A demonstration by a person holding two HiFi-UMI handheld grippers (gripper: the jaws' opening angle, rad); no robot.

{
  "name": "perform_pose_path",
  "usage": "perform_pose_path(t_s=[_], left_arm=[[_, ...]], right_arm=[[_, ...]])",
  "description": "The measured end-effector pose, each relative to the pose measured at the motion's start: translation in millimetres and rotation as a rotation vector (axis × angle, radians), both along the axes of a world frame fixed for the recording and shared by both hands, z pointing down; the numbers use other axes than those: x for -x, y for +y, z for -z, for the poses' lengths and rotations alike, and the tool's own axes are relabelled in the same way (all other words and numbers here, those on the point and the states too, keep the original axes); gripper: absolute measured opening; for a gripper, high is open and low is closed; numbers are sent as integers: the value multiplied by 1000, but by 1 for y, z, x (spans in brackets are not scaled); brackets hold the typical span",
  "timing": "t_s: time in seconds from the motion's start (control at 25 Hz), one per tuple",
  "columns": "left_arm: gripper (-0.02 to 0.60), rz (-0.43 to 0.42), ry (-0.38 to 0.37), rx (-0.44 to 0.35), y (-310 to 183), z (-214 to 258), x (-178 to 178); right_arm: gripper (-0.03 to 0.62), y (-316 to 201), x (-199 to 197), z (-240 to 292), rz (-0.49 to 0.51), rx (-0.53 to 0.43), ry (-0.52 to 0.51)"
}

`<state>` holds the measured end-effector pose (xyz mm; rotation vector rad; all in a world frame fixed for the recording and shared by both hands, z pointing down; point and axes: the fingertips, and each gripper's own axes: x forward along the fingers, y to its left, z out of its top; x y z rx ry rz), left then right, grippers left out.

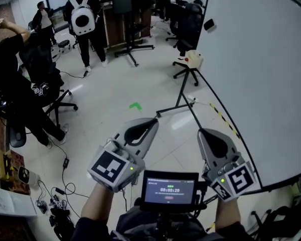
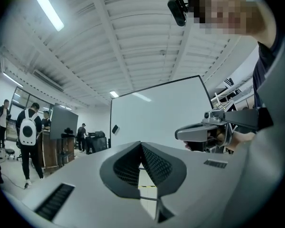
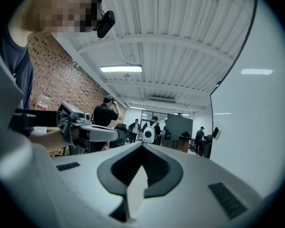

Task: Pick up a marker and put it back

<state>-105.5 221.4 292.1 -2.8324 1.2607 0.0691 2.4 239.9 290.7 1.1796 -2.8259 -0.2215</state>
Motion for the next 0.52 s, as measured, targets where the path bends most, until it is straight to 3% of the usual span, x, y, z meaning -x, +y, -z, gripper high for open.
perform_pose_path(t_s=[0.24, 0.52], left_arm=[[-3, -15, 4, -28, 8, 2, 33], [-3, -2, 26, -57, 7, 34, 57]], right_arm=[[6, 9, 40, 0, 4, -18, 16], [6, 6, 59, 30, 6, -48, 20]])
